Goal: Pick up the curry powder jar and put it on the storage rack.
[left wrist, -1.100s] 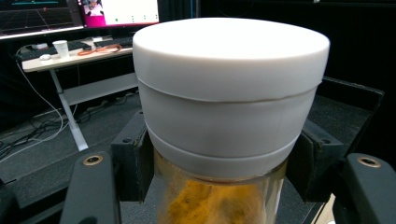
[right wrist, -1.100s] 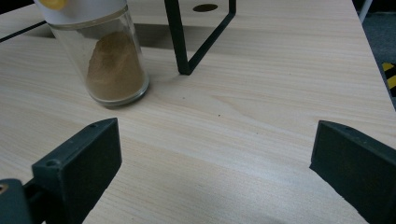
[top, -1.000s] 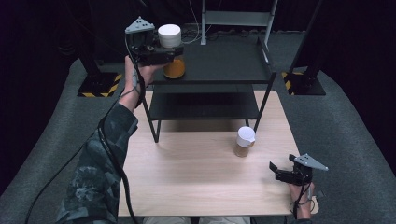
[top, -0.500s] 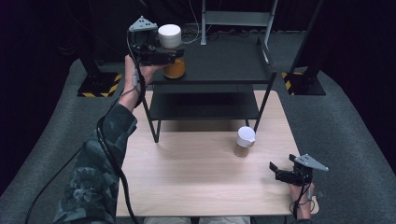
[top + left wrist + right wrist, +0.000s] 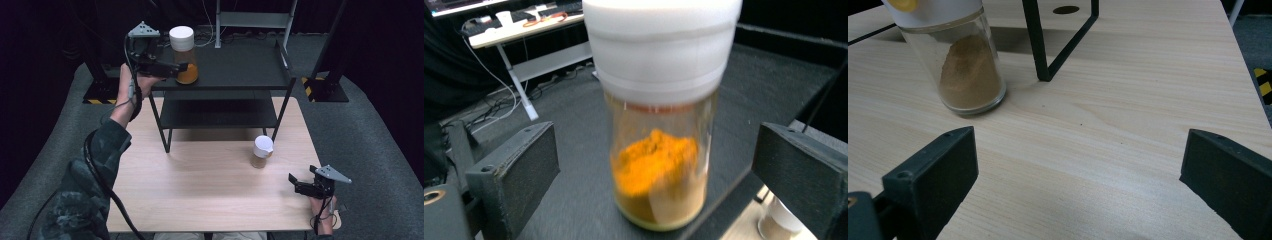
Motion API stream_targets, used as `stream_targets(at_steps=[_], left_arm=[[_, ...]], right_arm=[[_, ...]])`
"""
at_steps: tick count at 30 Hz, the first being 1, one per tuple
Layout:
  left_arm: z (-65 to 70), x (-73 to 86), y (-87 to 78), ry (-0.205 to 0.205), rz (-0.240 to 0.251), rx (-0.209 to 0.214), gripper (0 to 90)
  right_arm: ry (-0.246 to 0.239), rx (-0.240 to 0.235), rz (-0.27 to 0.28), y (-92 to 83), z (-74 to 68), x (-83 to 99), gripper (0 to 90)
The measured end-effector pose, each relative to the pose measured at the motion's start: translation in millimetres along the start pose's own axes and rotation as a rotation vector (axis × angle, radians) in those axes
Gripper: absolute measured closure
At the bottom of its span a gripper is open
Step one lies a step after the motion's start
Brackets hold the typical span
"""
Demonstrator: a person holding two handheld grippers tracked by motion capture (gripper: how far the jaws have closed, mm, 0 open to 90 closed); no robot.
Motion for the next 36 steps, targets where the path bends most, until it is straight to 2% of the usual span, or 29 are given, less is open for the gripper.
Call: stream_targets(at_steps=[6,7,8,11,12,16,17,18,19,22,23,24,26,28,29,31,36], left_arm=[[0.5,18.3,-9.9,0.015,-0.029,0.016,1.8],[0.7,26.1,-12.5,0.022,-0.044,0.022,1.4],[0.7,26.1,-12.5,0.022,-0.044,0.022,1.2],[2.5,37.5,-15.7,0.039,-0.064,0.033,0.4],[4.3,45.1,-17.7,0.059,-0.077,0.034,0.4],[6.4,57.2,-20.0,0.068,-0.093,0.046,0.2],[8.2,65.7,-21.7,0.077,-0.103,0.045,0.2],[8.2,65.7,-21.7,0.077,-0.103,0.045,0.1],[8.8,74.6,-22.3,0.075,-0.112,0.044,0.0],[9.4,83.9,-23.1,0.066,-0.122,0.043,0.0],[11.1,93.1,-24.0,0.072,-0.129,0.041,0.0],[11.1,93.1,-24.0,0.072,-0.129,0.041,0.0],[12.5,106.6,-24.7,0.074,-0.141,0.046,0.0],[13.5,111.5,-24.9,0.075,-0.143,0.046,0.0],[14.2,122.0,-24.5,0.066,-0.152,0.071,0.0],[15.8,127.5,-24.2,0.067,-0.158,0.077,0.0],[21.2,159.3,-20.0,0.045,-0.189,0.112,0.0]], right_arm=[[0.000,0.001,-0.003,0.3,-0.2,-0.3,0.7],[-0.003,0.002,-0.004,0.4,-0.4,-0.5,0.7],[-0.003,0.002,-0.004,0.4,-0.4,-0.5,0.7],[-0.002,0.002,-0.005,0.5,-0.4,-0.6,0.7],[-0.003,0.003,-0.004,0.5,-0.6,-0.5,0.7],[-0.005,0.005,-0.009,0.9,-1.1,-1.0,0.7],[-0.005,0.006,-0.008,0.8,-1.2,-0.9,0.7],[-0.005,0.006,-0.008,0.8,-1.2,-0.9,0.7],[-0.004,0.004,-0.007,0.7,-0.8,-0.8,0.7],[-0.003,0.005,-0.007,0.7,-0.8,-0.8,0.8],[-0.005,0.004,-0.008,0.8,-0.9,-1.0,0.8],[-0.004,0.004,-0.009,0.9,-0.8,-1.1,0.8],[-0.004,0.005,-0.008,0.9,-0.8,-0.9,0.8],[-0.004,0.006,-0.009,0.9,-1.0,-1.1,0.8],[-0.006,0.006,-0.011,1.1,-1.2,-1.3,0.8],[-0.006,0.006,-0.013,1.2,-1.2,-1.5,0.9],[-0.006,0.004,-0.011,1.0,-1.0,-1.3,0.8]])
Point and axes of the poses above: each handheld gripper's, and its own axes: y roughly forward along the jaws, x roughly out of its underside, z roughly to its right, the point moved 6 cm from there along y, roughly forward along the jaws, and after that the axes turned 1 degree about -x, right-handed, at the moved point
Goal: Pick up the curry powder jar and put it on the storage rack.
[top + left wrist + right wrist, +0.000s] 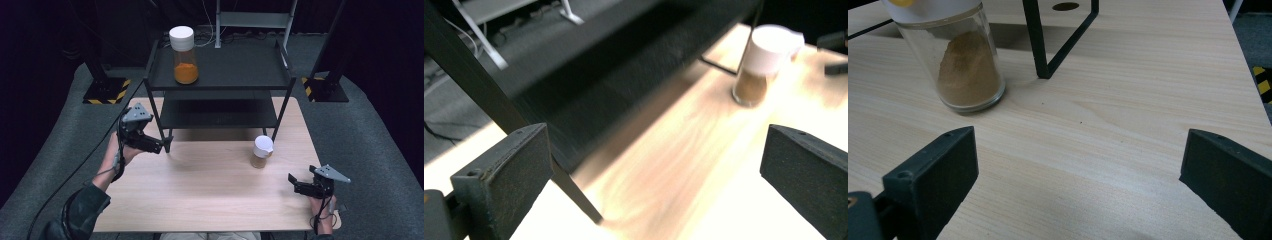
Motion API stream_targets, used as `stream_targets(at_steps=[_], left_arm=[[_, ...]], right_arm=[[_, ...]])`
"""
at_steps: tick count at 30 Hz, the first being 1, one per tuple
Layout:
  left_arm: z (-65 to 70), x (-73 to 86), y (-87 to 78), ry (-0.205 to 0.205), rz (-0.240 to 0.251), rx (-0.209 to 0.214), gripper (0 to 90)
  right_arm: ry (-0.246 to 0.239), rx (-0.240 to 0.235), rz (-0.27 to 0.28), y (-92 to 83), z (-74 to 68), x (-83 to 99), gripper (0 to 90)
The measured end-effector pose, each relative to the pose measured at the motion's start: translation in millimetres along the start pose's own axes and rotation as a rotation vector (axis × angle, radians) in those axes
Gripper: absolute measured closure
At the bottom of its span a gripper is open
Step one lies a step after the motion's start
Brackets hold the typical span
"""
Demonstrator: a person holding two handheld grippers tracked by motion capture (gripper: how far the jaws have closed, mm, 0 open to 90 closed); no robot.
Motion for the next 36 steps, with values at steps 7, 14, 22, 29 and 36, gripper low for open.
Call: stream_targets(at_steps=[7,14,22,29,36], left_arm=[[1.8,48.7,21.5,-0.043,-0.040,0.078,0.0],[14.8,91.7,41.5,-0.074,-0.094,0.036,0.0],[27.6,136.2,60.1,-0.121,-0.148,-0.031,0.0],[35.6,158.1,67.3,-0.146,-0.164,-0.058,0.0],[39.9,167.2,75.3,-0.138,-0.190,-0.060,0.0]], right_arm=[[-0.005,0.000,-0.004,0.4,-0.5,-0.4,0.9],[-0.008,-0.002,-0.008,0.8,-0.4,-0.9,1.0],[-0.010,-0.001,-0.009,0.9,-0.7,-1.1,1.0],[-0.014,0.001,-0.013,1.2,-1.3,-1.5,1.0],[-0.013,0.004,-0.013,1.2,-1.5,-1.5,1.0]])
Point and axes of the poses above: each handheld gripper's, and its own axes: y roughly forward along the jaws, x roughly out of its underside, z roughly to its right, the point moved 6 cm from there along y, roughly forward along the jaws, and after that the axes turned 1 degree about -x, right-handed, at the moved point
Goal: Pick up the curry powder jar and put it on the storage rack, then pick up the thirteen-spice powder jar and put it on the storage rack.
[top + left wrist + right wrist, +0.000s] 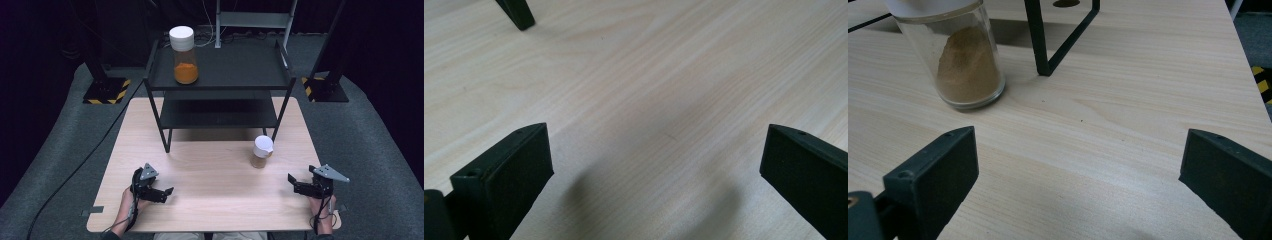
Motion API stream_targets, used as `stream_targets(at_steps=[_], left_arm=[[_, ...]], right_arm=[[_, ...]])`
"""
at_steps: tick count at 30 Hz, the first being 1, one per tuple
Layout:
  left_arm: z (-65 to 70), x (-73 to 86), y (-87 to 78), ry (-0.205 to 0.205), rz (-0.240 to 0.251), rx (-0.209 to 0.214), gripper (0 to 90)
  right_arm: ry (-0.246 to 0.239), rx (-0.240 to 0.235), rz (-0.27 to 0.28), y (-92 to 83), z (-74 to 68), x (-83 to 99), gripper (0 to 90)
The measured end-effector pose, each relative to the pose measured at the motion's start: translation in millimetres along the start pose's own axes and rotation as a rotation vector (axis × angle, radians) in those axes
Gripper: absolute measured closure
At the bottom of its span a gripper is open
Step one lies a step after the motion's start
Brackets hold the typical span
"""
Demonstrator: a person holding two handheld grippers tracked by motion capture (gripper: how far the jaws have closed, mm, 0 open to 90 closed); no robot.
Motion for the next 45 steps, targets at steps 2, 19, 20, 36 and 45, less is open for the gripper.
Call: stream_targets(at_steps=[2,19,20,36,45], left_arm=[[0.4,2.6,2.7,-0.012,0.001,0.002,0.0],[9.6,2.5,9.7,-0.068,-0.007,-0.062,0.1],[9.5,2.3,9.8,-0.068,-0.007,-0.063,0.0],[8.8,0.4,12.0,-0.077,-0.006,-0.072,0.1],[10.1,0.4,12.1,-0.089,-0.006,-0.084,0.0]], right_arm=[[0.001,-0.001,-0.003,0.3,0.1,-0.3,1.1],[0.001,0.001,0.000,0.0,0.0,0.0,1.2],[-0.001,0.000,-0.001,0.0,-0.1,0.0,1.2],[-0.005,0.008,-0.001,0.1,-1.6,0.0,1.2],[-0.044,0.019,-0.024,1.7,-6.8,-2.1,0.7]])
Point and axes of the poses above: each handheld gripper's, and its own axes: y roughly forward along the jaws, x roughly out of its underside, z roughly to its right, the point moved 6 cm from there along y, roughly forward along the jaws, and after that the axes turned 1 degree about -x, right-handed, at the moved point
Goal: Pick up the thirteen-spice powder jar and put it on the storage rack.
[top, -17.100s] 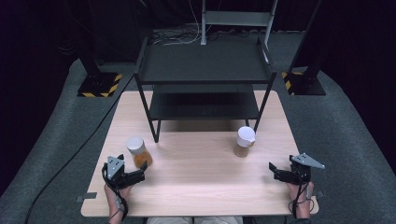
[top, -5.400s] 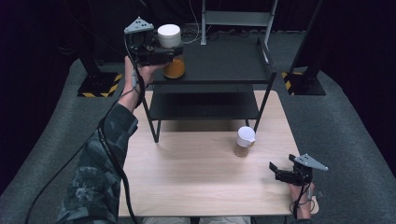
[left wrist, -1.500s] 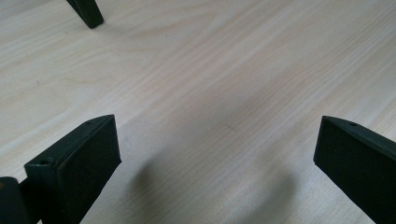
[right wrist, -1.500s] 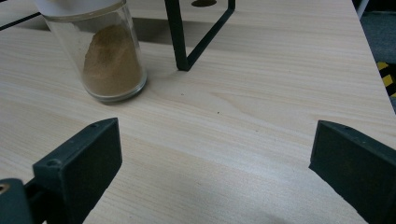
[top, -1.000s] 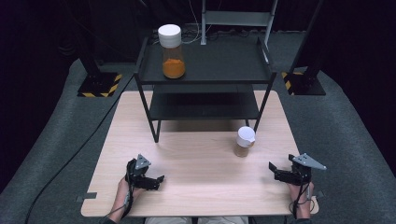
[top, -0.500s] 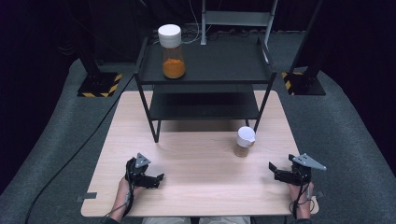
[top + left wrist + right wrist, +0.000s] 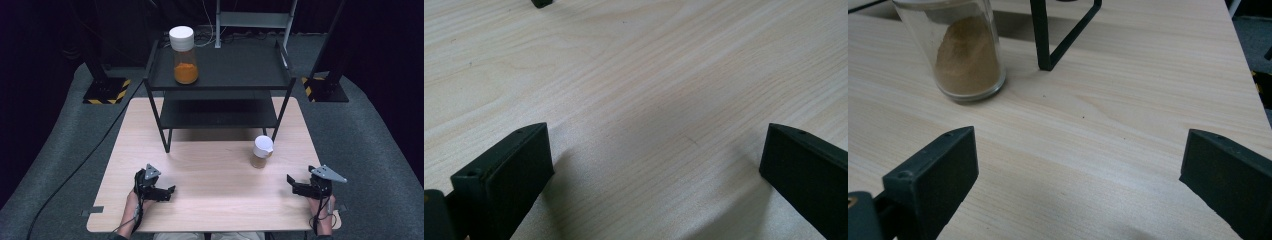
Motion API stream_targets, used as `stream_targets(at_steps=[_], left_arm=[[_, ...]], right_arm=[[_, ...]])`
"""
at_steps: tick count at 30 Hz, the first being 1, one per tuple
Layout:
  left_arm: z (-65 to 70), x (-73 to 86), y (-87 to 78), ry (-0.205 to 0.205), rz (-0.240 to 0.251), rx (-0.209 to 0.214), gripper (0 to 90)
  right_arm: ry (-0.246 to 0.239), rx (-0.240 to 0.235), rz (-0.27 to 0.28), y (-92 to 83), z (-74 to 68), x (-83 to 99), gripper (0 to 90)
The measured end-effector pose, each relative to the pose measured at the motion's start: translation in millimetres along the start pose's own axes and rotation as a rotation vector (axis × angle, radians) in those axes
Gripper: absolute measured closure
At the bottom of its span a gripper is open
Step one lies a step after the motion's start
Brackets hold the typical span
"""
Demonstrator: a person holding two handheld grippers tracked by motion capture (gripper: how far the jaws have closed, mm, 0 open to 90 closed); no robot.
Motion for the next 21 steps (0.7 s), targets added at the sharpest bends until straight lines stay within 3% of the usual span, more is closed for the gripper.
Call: stream_targets(at_steps=[8,14,16,19,21], left_arm=[[0.5,-0.2,0.1,-0.006,0.000,-0.006,0.0],[0.7,-0.2,0.0,-0.007,0.000,-0.007,0.2],[0.6,-0.4,0.0,-0.008,-0.001,-0.008,0.1],[0.7,-0.3,-0.1,-0.008,-0.002,-0.007,0.1],[0.6,-0.3,-0.1,-0.007,-0.002,-0.007,0.1]], right_arm=[[0.017,0.012,-0.014,0.7,0.2,-1.5,0.3],[0.010,0.065,-0.051,4.6,-9.8,-6.0,0.0],[0.049,0.001,-0.023,8.3,-11.6,-7.2,0.0],[0.018,-0.056,-0.009,22.1,-27.9,-15.6,0.0],[0.000,-0.067,-0.007,30.0,-36.1,-20.5,0.0]])
Point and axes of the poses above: each handheld gripper's, and its own axes: y roughly forward along the jaws, x roughly out of its underside, z roughly to its right, the point moved 6 cm from there along y, roughly forward along the jaws, and after that the axes turned 1 degree about -x, right-handed, at the moved point
